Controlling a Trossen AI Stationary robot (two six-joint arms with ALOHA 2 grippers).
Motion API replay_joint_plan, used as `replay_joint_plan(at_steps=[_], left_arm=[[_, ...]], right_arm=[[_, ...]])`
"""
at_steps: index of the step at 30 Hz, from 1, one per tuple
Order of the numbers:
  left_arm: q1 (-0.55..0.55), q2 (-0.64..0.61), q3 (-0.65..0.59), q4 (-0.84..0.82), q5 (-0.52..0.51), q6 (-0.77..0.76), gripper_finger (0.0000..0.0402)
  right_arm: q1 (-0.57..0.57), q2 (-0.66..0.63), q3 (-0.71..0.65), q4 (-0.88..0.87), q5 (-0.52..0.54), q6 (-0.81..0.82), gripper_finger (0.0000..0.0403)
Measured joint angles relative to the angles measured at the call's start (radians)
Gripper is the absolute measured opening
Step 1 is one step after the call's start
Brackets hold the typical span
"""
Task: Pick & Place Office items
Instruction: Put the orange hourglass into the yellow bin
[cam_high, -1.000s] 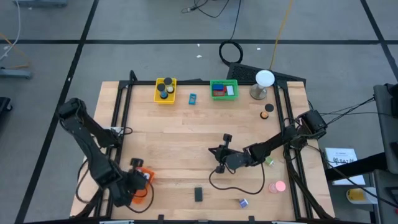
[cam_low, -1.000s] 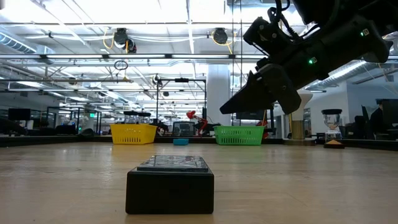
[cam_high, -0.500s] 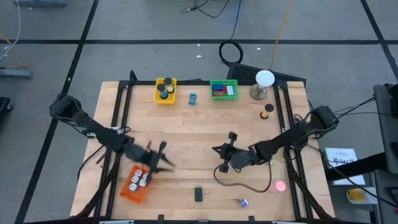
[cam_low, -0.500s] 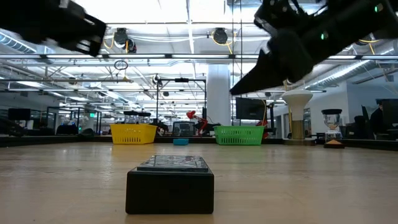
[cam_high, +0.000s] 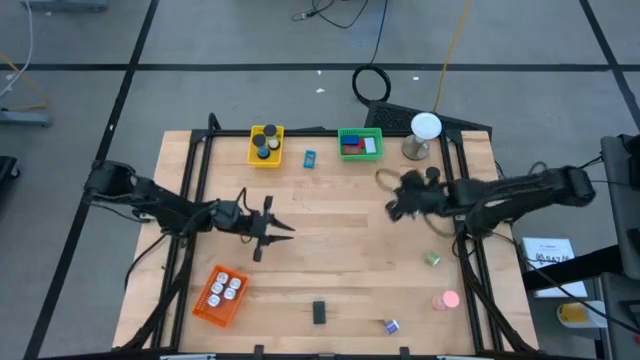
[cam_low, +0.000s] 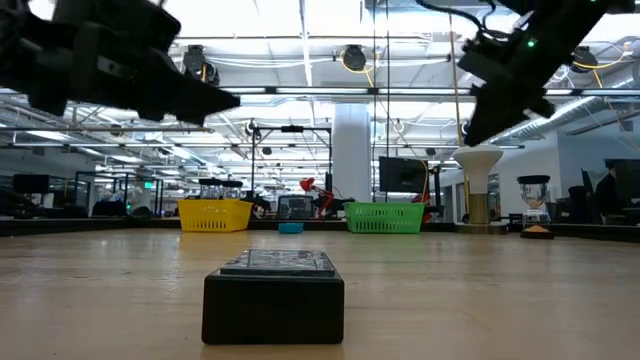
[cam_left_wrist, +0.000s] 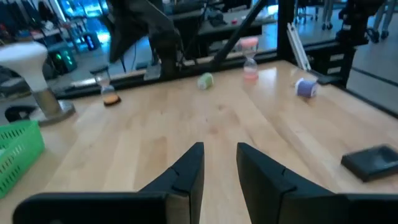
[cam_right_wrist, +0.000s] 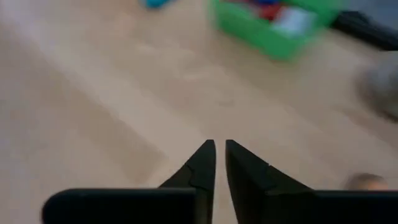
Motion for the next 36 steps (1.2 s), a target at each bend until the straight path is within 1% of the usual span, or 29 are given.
replay_joint_plan(at_steps=[4, 7, 11, 15, 18, 20, 22, 25, 29, 32, 36], left_arm=[[0.03, 0.082, 0.001, 0.096, 0.033, -0.007, 0.0097], [0.035, 0.143, 0.001, 0.15, 0.035, -0.007, 0.0097], [0.035, 0.204, 0.002, 0.19, 0.035, -0.018, 0.0097], [0.034, 0.235, 0.002, 0.19, 0.034, -0.031, 0.0097], [0.034, 0.235, 0.002, 0.195, 0.032, -0.031, 0.0097], [0.034, 0.235, 0.002, 0.195, 0.032, -0.03, 0.0097], [0.035, 0.235, 0.002, 0.21, 0.032, -0.03, 0.0097], [0.034, 0.235, 0.002, 0.217, 0.032, -0.028, 0.0097], [0.032, 0.235, 0.002, 0.215, 0.032, -0.03, 0.0097], [0.032, 0.235, 0.002, 0.215, 0.032, -0.03, 0.0097], [0.032, 0.235, 0.002, 0.215, 0.032, -0.031, 0.0097]], right_arm=[[-0.18, -0.083, 0.0, -0.16, -0.077, 0.001, 0.0083], [-0.315, -0.106, 0.0, -0.226, -0.136, -0.057, 0.0119], [-0.467, -0.109, 0.0, -0.272, -0.171, -0.159, 0.0167], [-0.568, -0.109, 0.0, -0.293, -0.172, -0.216, 0.0212], [-0.61, -0.109, 0.0, -0.309, -0.173, -0.236, 0.0243], [-0.627, -0.109, 0.0, -0.31, -0.199, -0.239, 0.0262], [-0.636, -0.109, 0.0, -0.302, -0.23, -0.24, 0.0278], [-0.637, -0.109, -0.018, -0.297, -0.223, -0.234, 0.0297], [-0.665, -0.108, -0.088, -0.243, -0.224, -0.252, 0.0305], [-0.699, -0.108, -0.148, -0.149, -0.23, -0.299, 0.0306], [-0.741, -0.108, -0.208, -0.012, -0.294, -0.356, 0.0293]])
